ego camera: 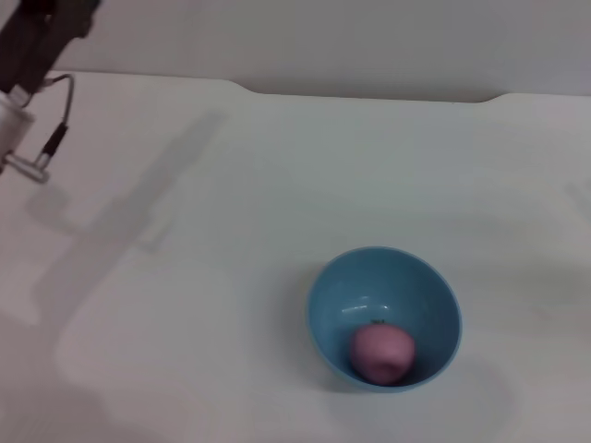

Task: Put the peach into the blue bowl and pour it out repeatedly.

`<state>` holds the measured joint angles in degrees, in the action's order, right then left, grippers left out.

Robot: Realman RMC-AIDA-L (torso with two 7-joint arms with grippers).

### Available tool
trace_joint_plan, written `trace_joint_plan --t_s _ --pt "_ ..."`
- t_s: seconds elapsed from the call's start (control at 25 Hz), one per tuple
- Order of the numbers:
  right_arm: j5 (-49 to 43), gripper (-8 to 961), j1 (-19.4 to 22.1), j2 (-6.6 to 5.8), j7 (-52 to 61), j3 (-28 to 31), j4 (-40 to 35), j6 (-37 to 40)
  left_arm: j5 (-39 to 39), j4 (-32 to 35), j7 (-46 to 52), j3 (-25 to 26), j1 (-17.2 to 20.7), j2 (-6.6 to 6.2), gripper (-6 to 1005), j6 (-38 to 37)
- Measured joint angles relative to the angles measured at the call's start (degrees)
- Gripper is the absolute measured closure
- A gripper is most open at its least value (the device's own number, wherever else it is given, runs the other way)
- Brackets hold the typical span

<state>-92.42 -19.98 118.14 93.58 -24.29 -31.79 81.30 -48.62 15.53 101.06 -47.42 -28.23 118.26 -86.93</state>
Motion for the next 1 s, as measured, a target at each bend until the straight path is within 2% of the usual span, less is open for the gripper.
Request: trace_joint_plan --t_s 0.12,0.16,0.24,0.28,0.32,0.4,0.44,0.52,0.8,0.92,1.0 --pt "8.08 390 0.89 0.03 -3.64 4.58 4.91 -0.49 1.84 -0.96 -8.51 0.66 1.61 0.27 515 -2.10" --pt "11.48 390 1.22 0.04 -6.67 6.32 7.35 -0.54 2.71 -2.07 -13.71 0.76 1.95 0.34 515 -2.70" --pt "16.70 390 1.90 0.11 -13.50 8.67 11.22 -0.56 3.22 -2.82 -17.39 0.77 2.03 0.34 515 -3.00" --pt "19.04 390 2.26 0.18 -17.55 9.50 12.79 -0.55 4.45 -5.01 -30.09 0.80 2.21 0.38 515 -3.51" --pt "21.33 390 2.59 0.23 -22.23 10.25 14.48 -0.53 4.45 -5.01 -30.09 0.80 2.21 0.38 515 -3.51" --pt "25.02 390 3.05 0.38 -30.98 11.28 17.45 -0.46 5.25 -8.19 -46.60 0.95 2.12 0.46 516 -3.58" --pt "26.97 390 3.17 0.47 -36.40 11.71 19.07 -0.32 5.32 -8.97 -49.86 0.98 2.07 0.46 517 -3.55" --pt "30.06 390 3.23 0.61 -46.99 12.18 22.24 0.12 5.45 -11.27 -63.35 1.04 1.87 0.53 518 -3.19" --pt "32.59 390 1.60 0.83 -79.45 12.29 32.15 0.71 5.16 -18.84 -105.12 1.25 1.74 0.77 519 -0.56" --pt "32.38 390 0.33 1.01 -88.17 11.97 37.91 1.51 5.11 -21.92 -114.48 3.61 1.56 0.82 519 2.15" --pt "32.21 390 0.07 1.05 -88.75 11.81 39.03 1.66 4.77 -24.86 -116.68 7.01 1.25 0.83 519 3.60"
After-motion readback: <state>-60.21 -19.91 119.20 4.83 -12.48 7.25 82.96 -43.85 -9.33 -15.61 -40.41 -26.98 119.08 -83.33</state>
